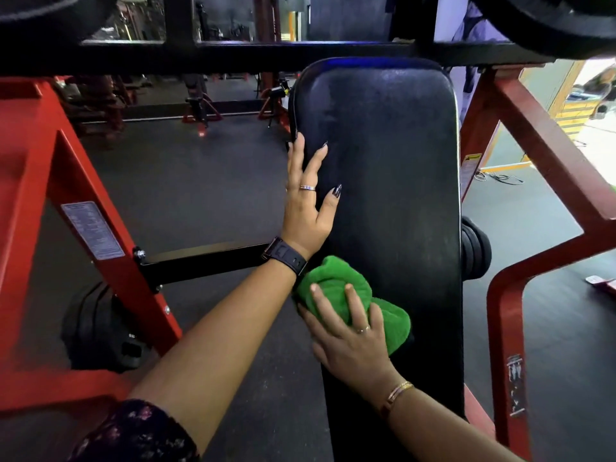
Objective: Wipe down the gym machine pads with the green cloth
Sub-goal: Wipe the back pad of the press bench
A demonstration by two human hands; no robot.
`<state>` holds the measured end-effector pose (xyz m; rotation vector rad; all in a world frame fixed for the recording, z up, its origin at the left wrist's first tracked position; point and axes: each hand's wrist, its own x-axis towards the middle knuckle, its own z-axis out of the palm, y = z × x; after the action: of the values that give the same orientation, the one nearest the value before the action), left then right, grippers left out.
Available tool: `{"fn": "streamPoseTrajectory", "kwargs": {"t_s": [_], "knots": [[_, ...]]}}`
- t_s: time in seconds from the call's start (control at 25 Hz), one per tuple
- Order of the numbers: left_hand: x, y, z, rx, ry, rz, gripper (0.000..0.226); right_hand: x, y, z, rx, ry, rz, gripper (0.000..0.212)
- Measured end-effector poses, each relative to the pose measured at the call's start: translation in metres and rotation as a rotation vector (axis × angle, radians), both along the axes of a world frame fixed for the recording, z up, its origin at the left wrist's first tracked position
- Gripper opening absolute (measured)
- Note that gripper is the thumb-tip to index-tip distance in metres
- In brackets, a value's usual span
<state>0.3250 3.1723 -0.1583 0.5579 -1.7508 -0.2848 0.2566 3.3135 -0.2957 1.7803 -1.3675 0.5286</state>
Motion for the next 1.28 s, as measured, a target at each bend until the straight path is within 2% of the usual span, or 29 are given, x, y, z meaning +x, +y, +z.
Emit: {"fn": "streamPoseTrajectory", "kwargs": {"t_s": [0.08, 0.16, 0.2, 0.32, 0.36, 0.4, 0.56, 0.6, 0.64, 0.8, 0.84, 0.92, 1.04, 1.08, 1.28], "knots": [[0.000, 0.002, -0.003, 0.005, 0.018, -0.019, 0.056, -0.015, 0.022, -0.036, 0.080, 0.222, 0.118, 0.040], [0.000, 0.006, -0.010, 0.022, 0.043, -0.024, 0.057, -0.042, 0.045, -0.059, 0.126, 0.287, 0.144, 0.041], [0.000, 0.009, -0.015, 0.032, 0.061, -0.021, 0.058, -0.048, 0.048, -0.060, 0.102, 0.225, 0.114, 0.042], [-0.003, 0.018, -0.028, 0.071, 0.112, -0.025, 0.059, -0.034, 0.026, -0.033, -0.046, -0.159, -0.027, 0.041], [-0.003, 0.021, -0.033, 0.082, 0.117, -0.021, 0.060, -0.024, 0.018, -0.025, -0.063, -0.230, -0.038, 0.041], [-0.002, 0.024, -0.037, 0.093, 0.116, -0.018, 0.061, -0.017, 0.015, -0.023, -0.055, -0.204, -0.018, 0.040], [-0.001, 0.032, -0.058, 0.120, 0.112, -0.040, 0.065, -0.033, 0.050, -0.084, 0.127, 0.285, 0.213, 0.042], [-0.001, 0.037, -0.064, 0.128, 0.111, -0.042, 0.065, -0.044, 0.060, -0.094, 0.152, 0.305, 0.221, 0.045], [-0.002, 0.041, -0.070, 0.137, 0.113, -0.040, 0.065, -0.050, 0.066, -0.098, 0.140, 0.265, 0.196, 0.048], [-0.001, 0.047, -0.081, 0.159, 0.120, -0.049, 0.064, -0.027, 0.042, -0.062, -0.036, -0.105, 0.015, 0.042], [0.000, 0.047, -0.080, 0.157, 0.112, -0.047, 0.064, -0.017, 0.035, -0.056, -0.044, -0.138, 0.012, 0.041], [0.001, 0.047, -0.080, 0.150, 0.090, -0.054, 0.064, -0.009, 0.035, -0.063, -0.012, -0.043, 0.051, 0.041], [0.001, 0.048, -0.083, 0.163, 0.098, -0.056, 0.064, -0.036, 0.067, -0.106, 0.117, 0.290, 0.229, 0.047], [0.000, 0.048, -0.083, 0.173, 0.102, -0.057, 0.064, -0.045, 0.077, -0.113, 0.147, 0.327, 0.254, 0.047], [-0.001, 0.047, -0.083, 0.163, 0.088, -0.039, 0.064, -0.020, 0.058, -0.084, 0.029, 0.017, 0.027, 0.042]]}}
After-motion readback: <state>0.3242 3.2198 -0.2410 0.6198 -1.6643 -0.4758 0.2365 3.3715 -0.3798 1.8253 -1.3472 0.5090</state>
